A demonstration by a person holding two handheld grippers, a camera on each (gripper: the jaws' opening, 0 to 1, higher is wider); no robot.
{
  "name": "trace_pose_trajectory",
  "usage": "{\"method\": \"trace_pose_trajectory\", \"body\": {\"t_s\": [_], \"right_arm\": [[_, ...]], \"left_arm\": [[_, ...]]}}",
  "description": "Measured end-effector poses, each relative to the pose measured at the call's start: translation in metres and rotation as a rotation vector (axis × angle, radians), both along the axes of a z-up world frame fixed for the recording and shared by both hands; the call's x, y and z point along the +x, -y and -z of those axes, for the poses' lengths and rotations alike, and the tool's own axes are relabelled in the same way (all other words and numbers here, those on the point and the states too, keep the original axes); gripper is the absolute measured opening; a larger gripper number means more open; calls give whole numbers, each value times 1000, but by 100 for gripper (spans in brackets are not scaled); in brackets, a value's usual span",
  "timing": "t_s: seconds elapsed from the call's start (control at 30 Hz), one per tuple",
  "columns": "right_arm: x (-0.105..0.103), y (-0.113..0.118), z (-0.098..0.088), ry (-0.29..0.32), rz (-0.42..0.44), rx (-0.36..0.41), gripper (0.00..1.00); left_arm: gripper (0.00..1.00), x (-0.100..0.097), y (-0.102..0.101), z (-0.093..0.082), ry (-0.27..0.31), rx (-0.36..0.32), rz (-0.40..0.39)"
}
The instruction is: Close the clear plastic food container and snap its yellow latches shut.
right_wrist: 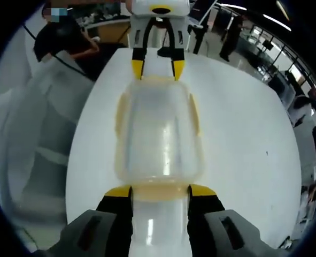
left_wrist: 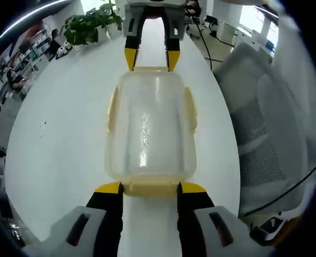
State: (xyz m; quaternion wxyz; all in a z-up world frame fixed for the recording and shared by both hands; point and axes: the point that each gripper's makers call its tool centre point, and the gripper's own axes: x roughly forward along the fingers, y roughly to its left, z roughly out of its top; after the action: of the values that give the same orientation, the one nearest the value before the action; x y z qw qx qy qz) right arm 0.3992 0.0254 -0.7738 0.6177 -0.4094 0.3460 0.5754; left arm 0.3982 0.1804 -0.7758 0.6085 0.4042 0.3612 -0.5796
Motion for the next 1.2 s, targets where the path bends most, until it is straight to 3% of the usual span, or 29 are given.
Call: {"method": "trace_pose_trajectory", "body": {"t_s": [0.33, 1.2], "right_arm": [[-1, 27, 1, -5, 2, -4, 38], [2, 74, -2, -6, 6, 1, 38]], "left_arm": [[38, -2, 27, -2, -7, -5, 5], [38, 1, 73, -10, -14, -4, 17]]}}
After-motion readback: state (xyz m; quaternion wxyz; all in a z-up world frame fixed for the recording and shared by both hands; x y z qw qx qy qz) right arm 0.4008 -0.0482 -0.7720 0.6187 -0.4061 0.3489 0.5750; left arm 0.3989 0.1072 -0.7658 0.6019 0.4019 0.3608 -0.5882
